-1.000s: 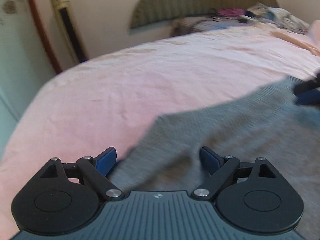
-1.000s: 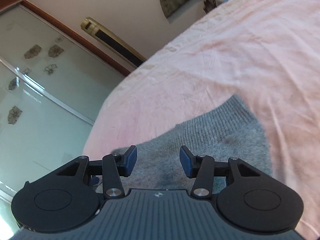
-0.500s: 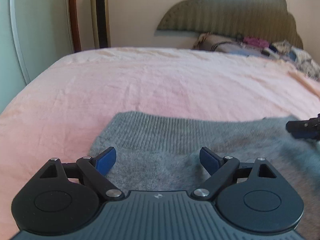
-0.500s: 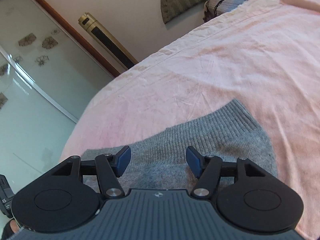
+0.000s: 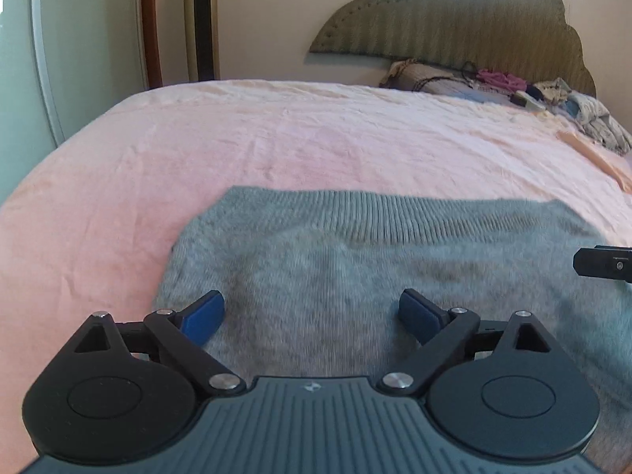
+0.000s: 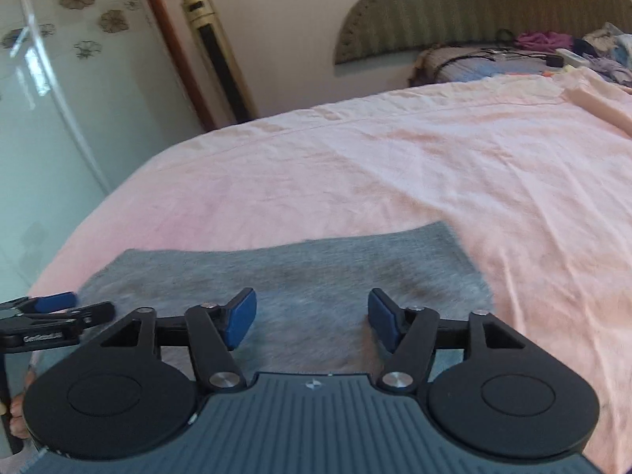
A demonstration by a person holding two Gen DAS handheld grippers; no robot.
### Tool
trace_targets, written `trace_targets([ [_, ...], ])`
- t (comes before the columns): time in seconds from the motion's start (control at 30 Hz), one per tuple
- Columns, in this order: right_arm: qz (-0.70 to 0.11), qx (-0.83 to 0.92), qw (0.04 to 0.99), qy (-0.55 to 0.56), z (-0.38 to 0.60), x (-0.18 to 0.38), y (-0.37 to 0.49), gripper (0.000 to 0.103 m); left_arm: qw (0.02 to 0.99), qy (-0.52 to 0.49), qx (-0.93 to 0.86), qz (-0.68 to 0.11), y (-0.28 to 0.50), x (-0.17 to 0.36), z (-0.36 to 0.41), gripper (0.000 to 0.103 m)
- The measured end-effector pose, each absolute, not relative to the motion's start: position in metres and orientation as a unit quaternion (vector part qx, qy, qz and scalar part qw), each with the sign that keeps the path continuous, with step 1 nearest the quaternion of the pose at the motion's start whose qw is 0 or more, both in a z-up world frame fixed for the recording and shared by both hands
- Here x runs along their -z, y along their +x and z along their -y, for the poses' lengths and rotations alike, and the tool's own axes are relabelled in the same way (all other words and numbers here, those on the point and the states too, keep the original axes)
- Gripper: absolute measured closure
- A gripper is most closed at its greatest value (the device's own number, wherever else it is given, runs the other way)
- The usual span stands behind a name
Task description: Fold small clothes
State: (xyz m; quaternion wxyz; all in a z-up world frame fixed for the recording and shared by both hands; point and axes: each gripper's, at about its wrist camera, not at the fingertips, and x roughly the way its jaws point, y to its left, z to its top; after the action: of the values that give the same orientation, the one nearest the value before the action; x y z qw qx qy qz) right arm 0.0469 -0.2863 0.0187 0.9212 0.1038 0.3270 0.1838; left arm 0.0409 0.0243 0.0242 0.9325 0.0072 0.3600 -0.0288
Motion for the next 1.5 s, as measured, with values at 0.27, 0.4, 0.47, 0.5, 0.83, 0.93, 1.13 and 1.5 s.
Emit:
trace_targets([
  [0.27, -0.31, -0.167, 0.936, 0.004, 0.285, 0.006, 0.027, 0.017, 0.94, 0.024, 0.006, -0.342, 0.029, -0.023, -0.033, 0.004],
  [0.4, -0.322, -0.167, 0.931, 0.035, 0.279, -0.022, 0.001, 0.018, 0.944, -0.015, 0.049, -0.325, -0.013, -0.043, -0.027, 0.004],
  [0.47, -0.317, -0.196, 0.927, 0.042, 0.276, -0.028, -0.022, 0.012, 0.936, 0.01, 0.056, -0.347, -0.024, -0.031, -0.018, 0.004],
  [0.5, -0.325, -0.202, 0.923, 0.03, 0.273, -0.026, -0.029, 0.009, 0.93, 0.025, 0.056, -0.362, -0.026, -0.02, -0.016, 0.002],
  [0.83, -0.355, -0.192, 0.915, -0.004, 0.282, -0.022, -0.067, 0.01, 0.939, -0.024, -0.001, -0.342, -0.07, -0.043, -0.058, 0.003],
  [0.93, -0.344, -0.166, 0.924, 0.014, 0.301, -0.029, -0.079, 0.009, 0.929, -0.062, -0.039, -0.363, -0.076, -0.035, -0.087, 0.003],
  [1.13, -0.382, -0.094, 0.918, 0.05, 0.346, -0.016, -0.07, 0.014, 0.913, -0.133, -0.025, -0.386, -0.078, -0.032, -0.115, 0.047],
  [1.5, -0.406, -0.142, 0.898, 0.092, 0.365, -0.015, -0.069, 0.091, 0.917, -0.099, 0.027, -0.385, -0.093, -0.053, -0.119, 0.097],
])
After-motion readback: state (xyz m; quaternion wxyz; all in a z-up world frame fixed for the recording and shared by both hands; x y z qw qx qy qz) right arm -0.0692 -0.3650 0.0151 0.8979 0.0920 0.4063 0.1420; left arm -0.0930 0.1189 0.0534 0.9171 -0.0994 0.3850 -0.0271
